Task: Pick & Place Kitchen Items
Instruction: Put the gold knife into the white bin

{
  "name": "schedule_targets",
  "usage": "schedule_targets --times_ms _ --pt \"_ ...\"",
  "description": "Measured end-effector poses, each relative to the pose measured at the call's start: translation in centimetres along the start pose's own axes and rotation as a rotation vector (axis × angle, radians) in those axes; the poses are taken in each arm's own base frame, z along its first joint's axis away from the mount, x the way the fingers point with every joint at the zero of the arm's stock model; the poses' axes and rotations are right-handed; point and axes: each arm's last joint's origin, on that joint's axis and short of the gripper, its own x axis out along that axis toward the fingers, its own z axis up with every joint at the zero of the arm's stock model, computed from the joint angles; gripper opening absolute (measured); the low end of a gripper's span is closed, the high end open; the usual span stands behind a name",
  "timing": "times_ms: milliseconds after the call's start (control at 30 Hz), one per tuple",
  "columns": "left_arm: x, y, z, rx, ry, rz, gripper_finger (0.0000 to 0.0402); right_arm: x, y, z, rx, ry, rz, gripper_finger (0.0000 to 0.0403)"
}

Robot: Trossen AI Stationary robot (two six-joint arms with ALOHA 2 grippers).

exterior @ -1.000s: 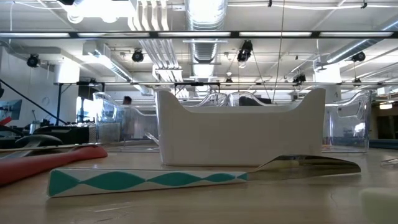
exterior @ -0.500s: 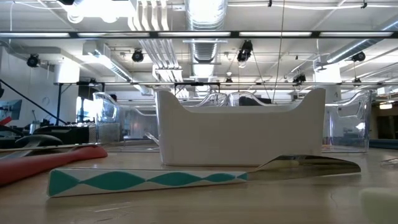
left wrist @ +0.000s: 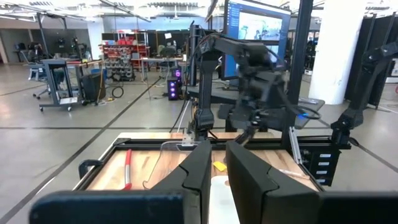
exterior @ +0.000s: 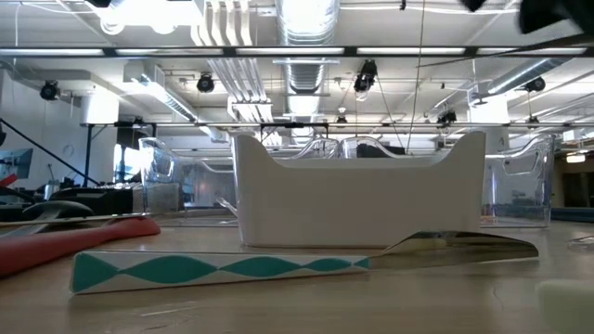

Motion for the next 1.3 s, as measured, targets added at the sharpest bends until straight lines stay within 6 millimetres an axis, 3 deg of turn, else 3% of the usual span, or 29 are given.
schedule_targets --times_ms 200,367,833,1033,1300 --pt "0.0 0.0 0.0 0.000 0.000 0.000 0.0058 -2.2 -0.9 4.4 -0.027 0.025 0.035 0.0014" --pt "0.0 0.0 0.0 0.000 0.000 0.000 0.0058 -2.1 -0.1 7.7 -0.073 0.071 0.076 0.0014" --pt "0.0 0.0 0.0 0.000 0.000 0.000 0.0058 2.7 3.8 14.5 -0.216 0.257 0.231 0.0014" --pt "0.0 0.0 0.0 0.000 0.000 0.000 0.0058 4.8 3.2 16.3 -0.186 0.346 0.276 0.0014" --pt "0.0 0.0 0.0 0.000 0.001 0.001 0.0058 5.1 1.0 18.2 -0.112 0.354 0.314 0.0014"
